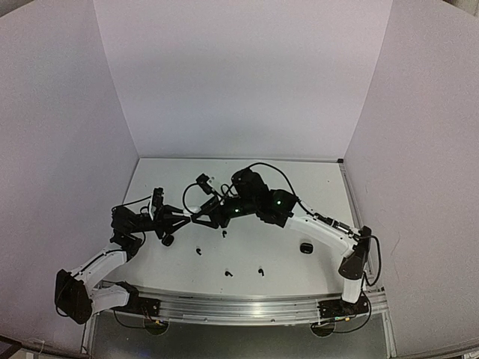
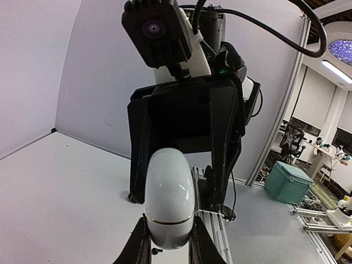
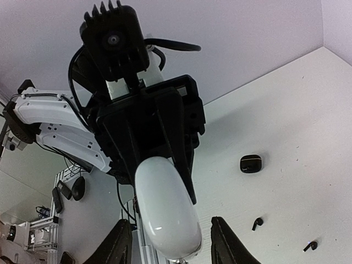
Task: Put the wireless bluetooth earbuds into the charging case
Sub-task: Pass from the left arm to the right
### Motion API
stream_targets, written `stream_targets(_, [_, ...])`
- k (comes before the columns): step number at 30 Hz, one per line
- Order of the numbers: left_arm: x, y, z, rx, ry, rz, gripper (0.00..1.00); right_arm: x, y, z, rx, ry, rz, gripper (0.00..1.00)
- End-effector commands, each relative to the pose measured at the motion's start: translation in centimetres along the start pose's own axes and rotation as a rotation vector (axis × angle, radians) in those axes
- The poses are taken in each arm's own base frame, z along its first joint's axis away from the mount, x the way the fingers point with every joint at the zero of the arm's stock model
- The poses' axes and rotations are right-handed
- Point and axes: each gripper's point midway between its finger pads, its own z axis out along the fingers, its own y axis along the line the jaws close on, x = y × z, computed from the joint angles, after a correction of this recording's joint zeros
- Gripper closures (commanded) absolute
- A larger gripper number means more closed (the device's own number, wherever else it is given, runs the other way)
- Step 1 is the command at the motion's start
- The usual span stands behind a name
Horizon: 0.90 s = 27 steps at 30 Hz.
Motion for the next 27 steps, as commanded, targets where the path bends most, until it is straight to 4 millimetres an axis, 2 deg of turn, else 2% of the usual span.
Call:
stream_targets(1, [-2.1, -1.5, 0.2, 0.048, -0.027, 0.089, 1.00, -1.9, 1.3, -0.2, -0.045, -0.050, -0.048, 0.62])
stream_targets(7, [-2.0, -1.5, 0.3, 0.049, -0.026, 0.089, 1.00, -2.0, 1.6, 0.2, -0.070, -0.048, -0.042, 0.82])
stream_targets(11, [-1.9, -1.5, 0.3, 0.051, -0.024, 0.091, 1.00, -2.1, 1.7, 0.3, -0.082, -0.047, -0.038, 1.00])
stream_targets(16, [-1.8, -1.1, 0.3, 0.036, -0.024, 0.091, 1.00, -2.1, 1.5, 0.0, -0.067, -0.054, -0.040, 1.00])
stream_targets(17, [-1.8, -0.9, 0.2, 0.019, -0.028, 0.091, 0.94, -2.2, 1.4, -0.1, -0.059, -0.056, -0.038, 1.00])
stream_targets(22, [-0.7, 0.4, 0.0, -0.059, -0.006, 0.098, 0.03, -2.3, -0.2, -1.1, 0.008, -0.072, -0.006, 1.00])
stream_targets(27, [1.1, 2.4, -1.1, -0.221, 0.054, 0.145, 0.00, -1.5, -3.8, -3.5, 0.101, -0.077, 0.097, 1.00])
